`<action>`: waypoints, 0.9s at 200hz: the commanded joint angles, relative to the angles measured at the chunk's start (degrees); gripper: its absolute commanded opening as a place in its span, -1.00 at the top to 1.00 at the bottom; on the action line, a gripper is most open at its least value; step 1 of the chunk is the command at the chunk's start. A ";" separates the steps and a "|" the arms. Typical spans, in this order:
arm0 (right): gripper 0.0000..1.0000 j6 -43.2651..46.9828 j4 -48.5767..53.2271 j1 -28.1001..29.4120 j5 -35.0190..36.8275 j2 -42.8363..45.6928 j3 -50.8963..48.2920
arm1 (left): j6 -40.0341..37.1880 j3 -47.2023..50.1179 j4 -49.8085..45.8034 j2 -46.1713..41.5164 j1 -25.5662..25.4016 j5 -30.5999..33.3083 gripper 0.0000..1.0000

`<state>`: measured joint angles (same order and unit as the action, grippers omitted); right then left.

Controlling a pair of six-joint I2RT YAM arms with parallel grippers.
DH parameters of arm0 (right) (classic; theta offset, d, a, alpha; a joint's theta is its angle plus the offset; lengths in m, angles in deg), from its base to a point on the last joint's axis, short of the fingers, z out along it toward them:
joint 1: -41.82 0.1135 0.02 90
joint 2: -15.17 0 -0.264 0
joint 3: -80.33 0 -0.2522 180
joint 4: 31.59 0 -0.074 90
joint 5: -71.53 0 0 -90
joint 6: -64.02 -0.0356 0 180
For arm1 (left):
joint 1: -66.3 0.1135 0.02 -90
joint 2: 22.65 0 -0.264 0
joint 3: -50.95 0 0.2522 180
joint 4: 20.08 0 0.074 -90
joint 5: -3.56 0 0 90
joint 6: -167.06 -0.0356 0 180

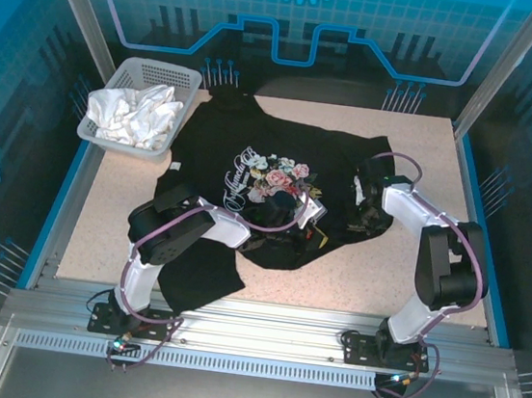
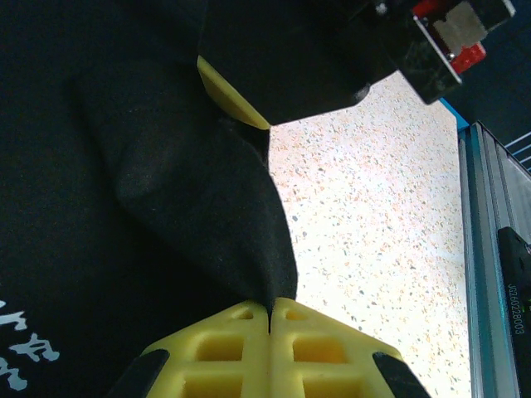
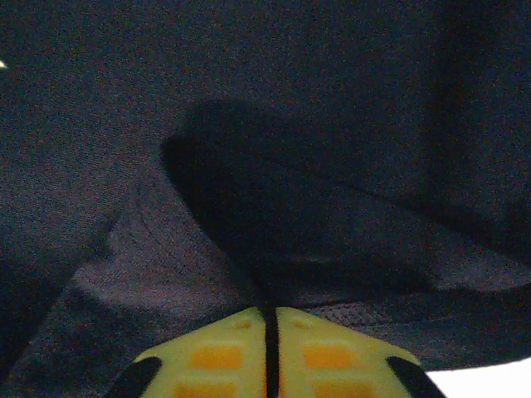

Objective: Fold the inside-out t-shirt

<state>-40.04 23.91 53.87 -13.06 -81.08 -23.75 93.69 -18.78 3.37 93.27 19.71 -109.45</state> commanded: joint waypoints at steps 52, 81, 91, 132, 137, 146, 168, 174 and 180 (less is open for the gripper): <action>1.00 3.20 0.22 -11.60 -28.88 19.05 -4.98 | -0.38 0.94 1.28 1.35 0.27 -0.81 1.00; 1.00 4.03 1.17 -14.66 -35.53 21.28 -6.74 | 0.23 0.48 2.08 1.94 0.26 -1.07 1.00; 1.00 3.97 0.87 -15.37 -36.90 21.01 -7.00 | 0.35 0.45 2.33 2.03 0.24 -1.17 1.00; 1.00 4.05 0.30 -15.66 -37.27 18.85 -7.09 | 0.26 0.37 2.16 2.03 0.22 -1.28 1.00; 1.00 4.05 0.23 -15.65 -37.04 18.65 -7.18 | 0.30 0.33 2.14 2.03 0.22 -1.29 1.00; 1.00 3.88 0.20 -15.65 -36.14 18.45 -7.30 | 0.38 0.24 2.16 2.03 0.19 -1.26 1.00; 1.00 3.62 0.83 -15.73 -31.06 18.35 -7.13 | 0.58 0.20 2.51 1.72 0.24 -1.32 1.00; 1.00 3.35 0.91 -15.70 -29.62 18.43 -7.21 | 0.59 0.31 2.59 1.59 0.26 -1.30 0.94; 1.00 3.18 0.98 -15.79 -27.70 18.54 -7.22 | 0.65 0.31 2.67 1.30 0.19 -1.30 0.82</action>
<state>-36.87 23.71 38.86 -45.87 -62.39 -30.44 93.71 -18.78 4.66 94.56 19.69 -109.45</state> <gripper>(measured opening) 0.050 0.053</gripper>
